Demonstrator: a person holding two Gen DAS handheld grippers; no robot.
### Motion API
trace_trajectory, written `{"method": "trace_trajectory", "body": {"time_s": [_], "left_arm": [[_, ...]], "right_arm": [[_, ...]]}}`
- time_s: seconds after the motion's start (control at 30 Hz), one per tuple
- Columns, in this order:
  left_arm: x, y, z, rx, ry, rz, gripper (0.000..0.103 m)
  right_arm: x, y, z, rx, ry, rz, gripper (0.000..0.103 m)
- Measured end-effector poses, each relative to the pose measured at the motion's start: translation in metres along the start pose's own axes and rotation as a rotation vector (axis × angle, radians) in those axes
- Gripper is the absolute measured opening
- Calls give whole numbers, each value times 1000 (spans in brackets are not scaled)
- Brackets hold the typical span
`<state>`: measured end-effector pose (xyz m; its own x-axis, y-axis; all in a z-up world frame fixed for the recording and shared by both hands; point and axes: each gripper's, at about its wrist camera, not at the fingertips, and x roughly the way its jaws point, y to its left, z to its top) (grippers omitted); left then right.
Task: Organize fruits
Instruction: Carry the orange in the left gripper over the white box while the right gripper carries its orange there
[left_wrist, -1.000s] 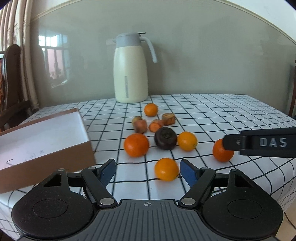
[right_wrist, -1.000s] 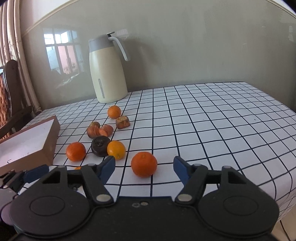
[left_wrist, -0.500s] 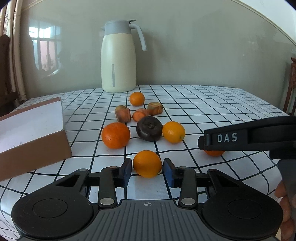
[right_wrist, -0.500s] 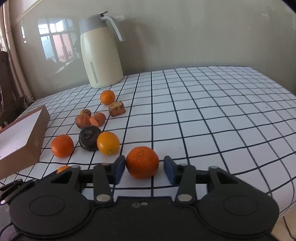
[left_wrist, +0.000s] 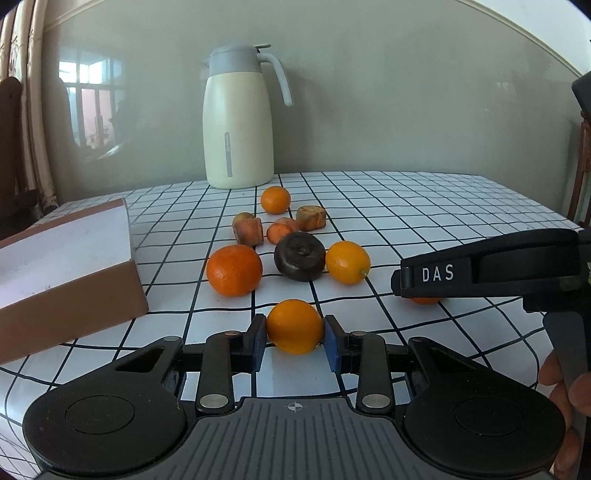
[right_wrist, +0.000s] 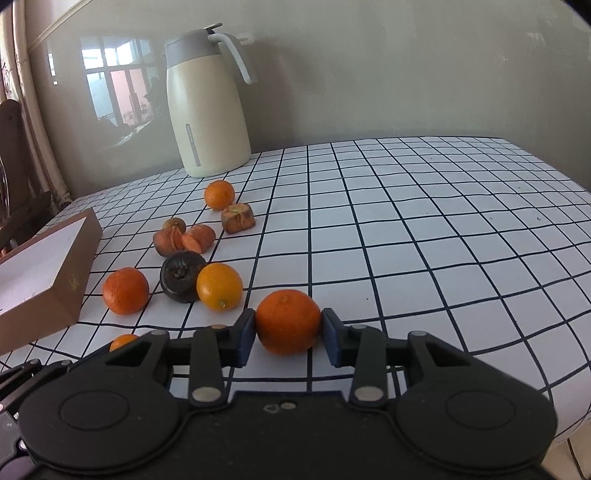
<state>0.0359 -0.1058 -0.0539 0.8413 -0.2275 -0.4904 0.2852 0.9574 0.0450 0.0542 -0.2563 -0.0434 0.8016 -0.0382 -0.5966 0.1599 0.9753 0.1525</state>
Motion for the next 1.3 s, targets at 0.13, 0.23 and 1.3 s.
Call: {"method": "trace_trajectory", "body": {"time_s": [0.13, 0.23, 1.3], "left_arm": [[-1, 0, 0, 0, 1, -1, 33], [-3, 3, 0, -12, -1, 3, 33], [-65, 142, -10, -207, -81, 228, 33]], "right_arm": [[-3, 1, -2, 0, 3, 19, 28], [-9, 2, -4, -7, -2, 34, 28], [-21, 103, -16, -158, -39, 374, 28]]}}
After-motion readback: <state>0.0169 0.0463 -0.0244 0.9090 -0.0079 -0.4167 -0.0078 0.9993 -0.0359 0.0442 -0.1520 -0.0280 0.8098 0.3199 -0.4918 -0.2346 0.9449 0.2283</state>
